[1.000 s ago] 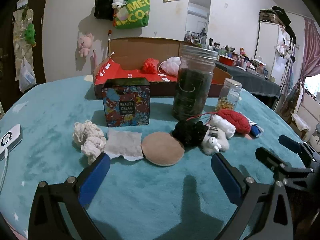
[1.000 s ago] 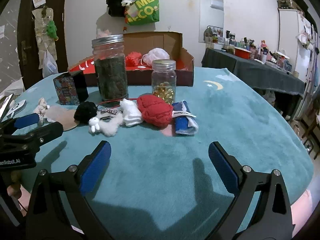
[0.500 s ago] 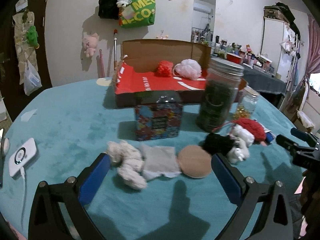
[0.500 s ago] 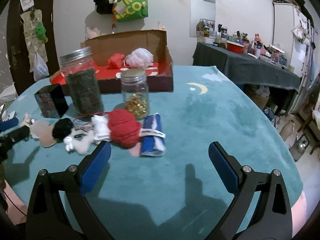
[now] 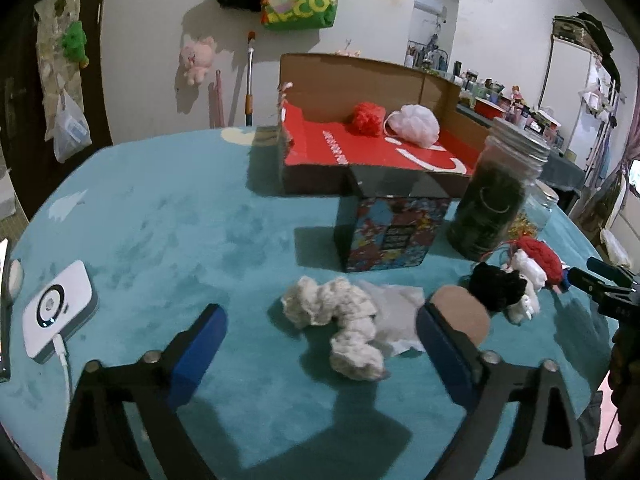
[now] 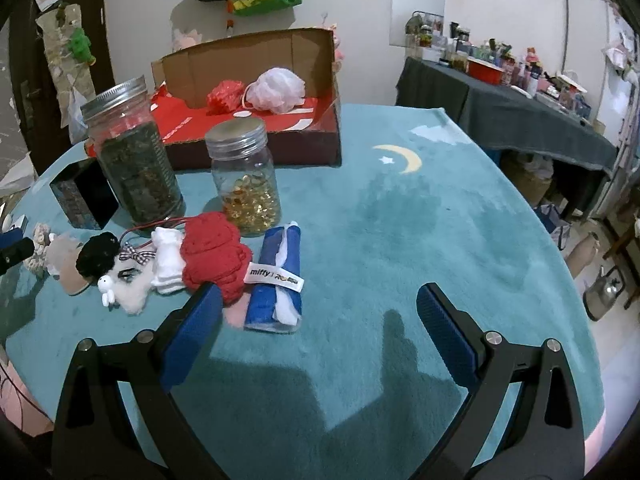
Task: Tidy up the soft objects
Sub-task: 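Grasp the white rope toy with the left tool while the right tool grasps the blue cloth roll, then carry both items into the red box and open both tools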
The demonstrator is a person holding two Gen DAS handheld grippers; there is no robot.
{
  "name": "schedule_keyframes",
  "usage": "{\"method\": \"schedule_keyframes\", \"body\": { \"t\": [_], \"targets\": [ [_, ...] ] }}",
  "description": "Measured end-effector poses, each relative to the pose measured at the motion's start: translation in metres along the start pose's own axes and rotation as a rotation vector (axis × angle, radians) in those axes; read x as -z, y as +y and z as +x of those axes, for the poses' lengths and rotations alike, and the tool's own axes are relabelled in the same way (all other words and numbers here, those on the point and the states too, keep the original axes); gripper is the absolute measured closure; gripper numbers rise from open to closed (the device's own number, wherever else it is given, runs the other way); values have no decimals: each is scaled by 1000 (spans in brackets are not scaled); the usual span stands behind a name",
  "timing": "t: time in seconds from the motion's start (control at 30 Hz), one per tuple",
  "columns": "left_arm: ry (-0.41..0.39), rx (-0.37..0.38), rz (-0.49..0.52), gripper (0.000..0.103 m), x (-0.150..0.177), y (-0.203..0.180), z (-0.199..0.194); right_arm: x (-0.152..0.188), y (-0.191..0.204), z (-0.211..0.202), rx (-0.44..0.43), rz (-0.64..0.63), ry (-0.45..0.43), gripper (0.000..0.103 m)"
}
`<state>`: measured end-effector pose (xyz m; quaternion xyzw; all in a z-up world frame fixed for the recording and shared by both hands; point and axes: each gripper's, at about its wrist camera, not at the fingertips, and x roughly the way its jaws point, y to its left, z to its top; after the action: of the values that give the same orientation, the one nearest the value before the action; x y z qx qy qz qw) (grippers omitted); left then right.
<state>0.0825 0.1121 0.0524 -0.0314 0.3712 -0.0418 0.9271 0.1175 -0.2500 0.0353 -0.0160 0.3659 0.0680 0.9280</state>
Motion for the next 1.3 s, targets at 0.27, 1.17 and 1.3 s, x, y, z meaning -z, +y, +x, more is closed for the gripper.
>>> {"method": "schedule_keyframes", "body": {
  "t": [0.27, 1.17, 1.3],
  "targets": [
    [67, 123, -45, 63, 7, 11, 15, -3, 4, 16, -92, -22, 54, 66],
    [-25, 400, 128, 85, -21, -85, -5, -10, 62, -26, -322, -74, -75, 80],
    [-22, 438, 145, 85, -25, -98, 2, -10, 76, -21, -360, -94, -67, 80]
  ]
}}
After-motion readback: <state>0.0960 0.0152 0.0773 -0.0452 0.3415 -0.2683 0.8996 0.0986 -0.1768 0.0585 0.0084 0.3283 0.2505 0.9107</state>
